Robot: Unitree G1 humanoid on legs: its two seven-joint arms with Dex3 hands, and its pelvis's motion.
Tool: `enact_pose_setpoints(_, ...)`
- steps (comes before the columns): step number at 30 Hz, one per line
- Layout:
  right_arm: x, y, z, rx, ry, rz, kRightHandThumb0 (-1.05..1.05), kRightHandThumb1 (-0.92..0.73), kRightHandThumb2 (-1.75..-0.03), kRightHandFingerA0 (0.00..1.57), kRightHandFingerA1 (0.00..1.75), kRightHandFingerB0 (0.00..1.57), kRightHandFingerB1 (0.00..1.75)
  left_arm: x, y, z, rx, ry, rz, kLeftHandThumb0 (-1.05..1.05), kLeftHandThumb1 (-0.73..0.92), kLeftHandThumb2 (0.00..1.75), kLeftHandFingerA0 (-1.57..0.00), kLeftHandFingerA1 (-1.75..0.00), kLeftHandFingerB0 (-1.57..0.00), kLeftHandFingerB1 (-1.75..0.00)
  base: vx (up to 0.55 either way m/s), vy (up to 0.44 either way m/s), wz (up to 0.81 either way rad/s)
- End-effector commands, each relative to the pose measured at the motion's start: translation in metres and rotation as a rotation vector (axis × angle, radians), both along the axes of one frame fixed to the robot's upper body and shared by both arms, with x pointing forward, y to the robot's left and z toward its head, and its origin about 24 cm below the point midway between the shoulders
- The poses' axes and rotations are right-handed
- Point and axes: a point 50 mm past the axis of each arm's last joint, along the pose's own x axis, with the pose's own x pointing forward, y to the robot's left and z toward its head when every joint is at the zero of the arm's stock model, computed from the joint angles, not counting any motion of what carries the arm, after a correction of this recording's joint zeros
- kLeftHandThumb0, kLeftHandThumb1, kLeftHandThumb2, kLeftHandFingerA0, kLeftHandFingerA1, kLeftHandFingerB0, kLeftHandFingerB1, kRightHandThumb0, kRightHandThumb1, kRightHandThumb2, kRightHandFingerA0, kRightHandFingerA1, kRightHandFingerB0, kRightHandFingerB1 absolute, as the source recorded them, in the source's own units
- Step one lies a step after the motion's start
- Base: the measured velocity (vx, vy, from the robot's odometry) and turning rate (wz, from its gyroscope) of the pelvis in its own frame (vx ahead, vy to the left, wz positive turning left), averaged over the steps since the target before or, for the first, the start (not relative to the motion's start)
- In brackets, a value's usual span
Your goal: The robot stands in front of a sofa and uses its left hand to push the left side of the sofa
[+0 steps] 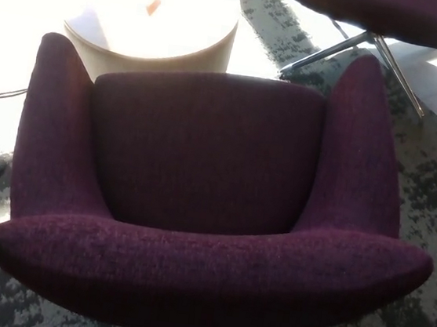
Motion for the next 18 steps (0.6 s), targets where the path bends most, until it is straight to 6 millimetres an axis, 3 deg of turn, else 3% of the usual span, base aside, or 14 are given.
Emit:
enact_pose_setpoints(1,-0.006,-0.001,-0.002,-0.032,0.013,0.006,-0.58,-0.80,-0.64,0.49,0.51,0.42,0.40,-0.004,-0.004,-0.008,0.029,0.053,-0.009,-0.93,0.90,1.25,-0.04,-0.19,-0.05,-0.14,0.00,0.000,0.00)
enact_pose_setpoints(4,-0.006,-0.001,-0.002,-0.033,0.012,0.006,-0.58,-0.80,-0.64,0.49,0.51,0.42,0.40,-0.004,-0.004,-0.008,0.030,0.053,-0.009,-0.93,0.90,1.25,-0.04,-0.19,-0.05,-0.14,0.00,0.000,0.00)
enact_pose_setpoints(5,-0.005,-0.001,-0.001,-0.036,-0.002,0.019,-0.60,-0.65,-0.95,0.45,0.62,0.39,0.54,-0.002,-0.014,-0.010,0.041,0.037,-0.062,-0.83,0.86,1.25,0.00,-0.25,-0.01,-0.19,0.00,0.000,0.00)
enact_pose_setpoints(6,-0.005,-0.001,-0.001,-0.033,0.000,0.015,-0.58,-0.80,-0.64,0.50,0.56,0.45,0.40,-0.002,-0.018,-0.011,0.038,0.035,-0.077,-0.88,0.85,1.25,0.00,-0.23,-0.01,-0.18,0.00,0.000,0.00)
enact_pose_setpoints(12,-0.006,0.000,-0.002,-0.030,0.003,0.012,-0.57,-0.80,-0.63,0.51,0.58,0.45,0.40,-0.003,-0.029,-0.015,0.043,0.041,-0.129,-0.82,0.82,1.25,0.00,-0.24,-0.03,-0.21,0.00,0.000,0.00)
enact_pose_setpoints(13,-0.006,0.000,-0.002,-0.039,0.000,0.023,-0.56,-0.80,-0.64,0.52,0.58,0.46,0.41,-0.005,-0.042,-0.018,0.049,0.025,-0.181,-0.88,0.84,1.23,-0.08,-0.32,-0.08,-0.22,0.00,0.000,0.00)
enact_pose_setpoints(16,-0.006,0.000,-0.002,-0.044,-0.002,0.028,-0.56,-0.80,-0.64,0.52,0.58,0.46,0.41,-0.006,-0.048,-0.019,0.052,0.018,-0.203,-0.88,0.84,1.23,-0.08,-0.32,-0.08,-0.22,0.00,0.000,0.00)
enact_pose_setpoints(18,-0.005,0.001,-0.002,-0.035,-0.001,0.018,-0.56,-0.80,-0.64,0.52,0.58,0.46,0.41,-0.008,-0.064,-0.017,0.025,-0.021,-0.278,-0.84,0.79,1.19,-0.06,-0.38,-0.06,-0.26,0.00,0.000,0.00)
